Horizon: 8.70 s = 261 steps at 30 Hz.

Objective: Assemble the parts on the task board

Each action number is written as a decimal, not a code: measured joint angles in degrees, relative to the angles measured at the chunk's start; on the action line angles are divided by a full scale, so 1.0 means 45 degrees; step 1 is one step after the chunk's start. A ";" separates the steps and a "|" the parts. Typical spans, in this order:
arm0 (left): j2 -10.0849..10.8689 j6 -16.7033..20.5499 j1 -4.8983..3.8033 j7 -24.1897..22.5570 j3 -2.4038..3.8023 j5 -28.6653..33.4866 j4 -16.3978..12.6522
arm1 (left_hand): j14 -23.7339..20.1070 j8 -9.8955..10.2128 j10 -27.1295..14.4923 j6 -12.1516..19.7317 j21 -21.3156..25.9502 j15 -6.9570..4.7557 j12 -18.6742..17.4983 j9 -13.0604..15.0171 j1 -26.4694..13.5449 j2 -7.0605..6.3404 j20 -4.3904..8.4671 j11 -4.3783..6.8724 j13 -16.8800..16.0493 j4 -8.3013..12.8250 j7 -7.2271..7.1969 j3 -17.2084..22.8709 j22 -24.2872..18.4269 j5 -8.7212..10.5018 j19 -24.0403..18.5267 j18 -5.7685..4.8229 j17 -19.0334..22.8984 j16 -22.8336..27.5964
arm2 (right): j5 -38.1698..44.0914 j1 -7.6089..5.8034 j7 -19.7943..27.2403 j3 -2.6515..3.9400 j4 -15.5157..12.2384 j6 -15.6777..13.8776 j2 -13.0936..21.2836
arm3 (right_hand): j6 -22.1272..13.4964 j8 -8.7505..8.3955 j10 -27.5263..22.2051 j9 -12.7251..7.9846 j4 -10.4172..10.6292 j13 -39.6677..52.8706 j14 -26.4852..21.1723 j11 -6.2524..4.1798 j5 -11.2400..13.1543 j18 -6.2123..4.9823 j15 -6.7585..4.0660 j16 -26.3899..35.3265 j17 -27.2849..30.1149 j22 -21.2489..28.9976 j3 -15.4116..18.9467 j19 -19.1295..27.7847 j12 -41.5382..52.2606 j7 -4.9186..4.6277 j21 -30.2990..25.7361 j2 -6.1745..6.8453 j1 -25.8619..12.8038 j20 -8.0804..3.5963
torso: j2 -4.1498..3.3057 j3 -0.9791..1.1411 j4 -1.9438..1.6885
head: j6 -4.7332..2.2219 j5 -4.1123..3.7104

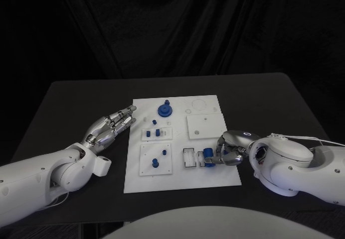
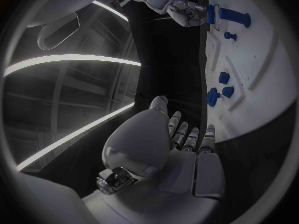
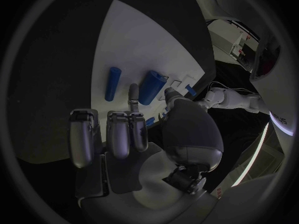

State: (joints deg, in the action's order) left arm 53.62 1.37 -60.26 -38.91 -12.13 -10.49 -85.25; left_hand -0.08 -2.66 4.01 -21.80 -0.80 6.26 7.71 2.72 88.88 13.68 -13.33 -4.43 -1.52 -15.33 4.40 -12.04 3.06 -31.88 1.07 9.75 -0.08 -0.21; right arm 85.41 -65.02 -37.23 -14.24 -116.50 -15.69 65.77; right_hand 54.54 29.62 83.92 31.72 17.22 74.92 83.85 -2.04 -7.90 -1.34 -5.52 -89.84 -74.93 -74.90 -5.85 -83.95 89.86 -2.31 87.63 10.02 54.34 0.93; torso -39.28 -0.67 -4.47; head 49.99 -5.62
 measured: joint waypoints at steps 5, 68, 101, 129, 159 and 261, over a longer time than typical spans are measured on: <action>-0.0050 -0.0054 0.0000 0.0000 0.0000 0.0000 0.0055 | 0.0022 0.0000 0.0000 0.0000 0.0000 0.0022 0.0000 0.0000 0.0000 0.0000 0.0001 0.0000 0.0000 0.0000 0.0000 0.0000 0.0004 0.0000 0.0000 0.0001 -0.0002 0.0000 | 0.0065 0.0035 0.0017 0.0004 0.0093 -0.0233 -0.0219 | 0.0074 -0.0051 0.0000 0.0001 0.0000 0.0000 0.0000 0.0000 0.0066 -0.0001 0.0000 0.0000 0.0001 0.0000 0.0000 0.0000 0.0000 0.0016 0.0000 0.0000 0.0000 0.0000 | 0.0001 0.0002 0.0004 | 0.0000 0.0037; -0.0192 -0.0509 0.0011 -0.0001 0.0000 0.0000 0.0333 | 0.0000 0.0000 0.0134 -0.0117 0.0000 0.0182 0.0109 0.0001 0.0100 0.0001 -0.0136 -0.0227 -0.0008 0.0140 0.0300 0.0139 0.0021 -0.0048 0.0045 0.0001 -0.0002 0.0000 | -0.4720 -0.0017 0.1501 0.0019 0.0152 -0.2744 -0.0274 | 0.0265 -0.0454 0.0025 0.1155 0.0188 -0.0004 0.0050 0.0020 -0.8575 -0.0003 0.0045 0.0261 0.0004 -0.0003 -0.1883 -0.0001 -0.0001 -0.0092 -0.0407 0.0012 0.1863 0.0000 | 0.0042 -0.0018 -0.0018 | 0.0000 0.0558; -0.0375 -0.0595 0.0013 -0.0001 -0.0001 0.0000 0.0443 | 0.0037 0.0000 0.0088 -0.0069 0.0000 0.0238 0.0108 0.0001 0.0100 0.0001 -0.0180 -0.0272 -0.0016 0.0175 0.0347 0.0175 0.0020 -0.0047 -0.0001 0.0001 0.0008 0.0000 | -0.6228 -0.0026 0.1584 0.0017 0.0571 -0.2028 -0.1371 | -0.0521 -0.0686 0.0023 0.1142 0.0260 -0.0004 0.0022 0.0116 -0.6001 -0.0004 0.0076 0.0361 0.0004 -0.0001 -0.1956 -0.0022 -0.0001 -0.0232 -0.0655 -0.0777 0.1823 0.0021 | -0.0005 -0.0005 -0.0017 | 0.0000 0.0662; -0.0428 -0.0679 0.0026 0.0007 -0.0001 0.0001 0.0520 | 0.0000 0.0000 0.0089 -0.0070 0.0000 0.0273 0.0107 0.0002 0.0100 0.0001 -0.0180 -0.0271 -0.0013 0.0174 0.0346 0.0174 0.0020 -0.0047 -0.0001 0.0001 0.0000 0.0000 | -0.5829 -0.0026 0.1609 0.0018 0.0551 -0.1876 -0.1449 | -0.0681 -0.0950 -0.0022 0.0618 -0.0088 0.0005 0.0032 0.0253 -0.2180 -0.0004 0.0221 0.0494 0.0005 0.0001 0.0033 0.0001 -0.0001 -0.0226 -0.0780 -0.1236 0.0002 0.0182 | 0.0012 0.0001 -0.0002 | 0.0000 0.0811; -0.0410 -0.0748 0.0034 0.0015 -0.0001 0.0000 0.0546 | 0.0000 0.0000 0.0089 -0.0115 0.0000 0.0363 0.0107 0.0002 0.0100 0.0001 -0.0228 -0.0271 -0.0012 0.0209 0.0392 0.0209 0.0019 -0.0047 0.0048 0.0000 0.0006 0.0000 | -0.4743 -0.0026 0.2245 0.0016 0.0085 -0.1750 -0.1012 | -0.1423 0.3887 0.0007 0.4297 -0.0142 0.0001 0.0025 -0.0235 -0.1607 -0.0004 -0.0167 0.0545 0.0005 -0.0007 0.2888 -0.0021 -0.0001 0.0464 -0.0910 -0.1773 0.2433 -0.0121 | 0.0016 0.0005 0.0021 | 0.0001 0.0887; -0.0368 -0.0957 0.0052 0.0051 -0.0001 0.0001 0.0573 | 0.0046 0.0000 0.0087 -0.0116 0.0000 0.0407 0.0151 0.0002 0.0100 0.0001 -0.0227 -0.0360 -0.0010 0.0281 0.0481 0.0280 0.0047 -0.0047 0.0046 0.0001 -0.0001 0.0000 | -0.4017 0.0124 0.2720 0.0024 -0.0392 -0.1724 -0.0597 | -0.1664 0.4628 0.0007 0.5370 -0.0192 0.0006 0.0032 -0.0415 -0.1091 -0.0003 -0.0329 0.0544 0.0000 -0.0009 0.2999 0.0022 0.0001 0.0613 -0.0952 -0.2045 0.5661 -0.0342 | 0.0035 0.0011 0.0023 | 0.0000 0.1107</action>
State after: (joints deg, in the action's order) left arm 51.96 -2.93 -60.03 -38.68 -12.14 -10.49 -82.67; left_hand 0.13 -2.66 4.40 -22.32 -0.80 8.09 8.39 2.72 89.33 13.68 -14.35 -6.05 -1.57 -14.06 6.56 -10.78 3.27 -32.09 1.27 9.76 -0.09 -0.21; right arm 67.33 -64.46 -24.99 -14.13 -118.27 -23.44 63.08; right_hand 47.05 50.44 83.95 55.89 16.36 74.95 83.99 -3.91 -12.81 -1.35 -7.00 -87.39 -74.93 -74.95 7.65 -83.85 89.86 0.44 83.35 0.82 79.81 -0.61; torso -39.12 -0.62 -4.36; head 49.99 -0.64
